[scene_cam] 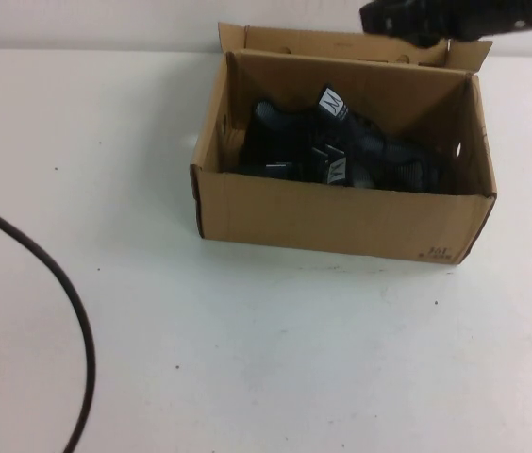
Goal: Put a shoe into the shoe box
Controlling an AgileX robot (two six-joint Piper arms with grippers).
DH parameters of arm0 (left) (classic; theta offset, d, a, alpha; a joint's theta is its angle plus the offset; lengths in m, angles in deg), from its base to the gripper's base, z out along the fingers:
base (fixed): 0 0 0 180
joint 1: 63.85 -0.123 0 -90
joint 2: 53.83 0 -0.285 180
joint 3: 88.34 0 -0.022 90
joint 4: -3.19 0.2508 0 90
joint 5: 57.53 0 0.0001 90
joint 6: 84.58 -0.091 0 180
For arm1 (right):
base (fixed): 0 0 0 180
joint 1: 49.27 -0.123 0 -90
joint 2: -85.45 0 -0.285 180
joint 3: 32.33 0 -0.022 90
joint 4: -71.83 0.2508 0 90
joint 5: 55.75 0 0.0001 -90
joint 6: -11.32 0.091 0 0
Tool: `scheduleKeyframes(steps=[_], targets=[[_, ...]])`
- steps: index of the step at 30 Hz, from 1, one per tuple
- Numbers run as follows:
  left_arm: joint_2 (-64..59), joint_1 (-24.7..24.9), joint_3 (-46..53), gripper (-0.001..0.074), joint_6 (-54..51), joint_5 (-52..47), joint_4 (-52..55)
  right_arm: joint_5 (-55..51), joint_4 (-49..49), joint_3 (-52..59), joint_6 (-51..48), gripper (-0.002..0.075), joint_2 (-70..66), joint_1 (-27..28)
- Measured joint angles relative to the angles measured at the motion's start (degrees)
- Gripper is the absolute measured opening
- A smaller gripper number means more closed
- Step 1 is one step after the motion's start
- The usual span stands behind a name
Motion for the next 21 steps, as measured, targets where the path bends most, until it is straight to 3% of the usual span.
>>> scheduleKeyframes(steps=[3, 6, 13, 21], targets=[[0.0, 0.0, 0.0, -0.0001, 9.5, -0.6, 9.9, -0.1, -0.4, 0.0, -1.0, 0.0049, 4.9, 0.0], [0.9, 0.0, 0.0, -0.0001, 13.6, 0.0, 14.5, -0.9, -2.5, 0.0, -0.8, 0.0003, 10.5, 0.0], [13.6, 0.0, 0.0, -0.0001, 13.6, 5.0, 12.6, -1.5, -18.6, 3.5, 14.0, -0.0014, 24.8, 0.1], [31.4, 0.0, 10.1, -0.0001, 13.5, 11.9, 6.4, -1.7, -32.0, 23.6, 23.7, -0.0015, 43.7, 0.2]])
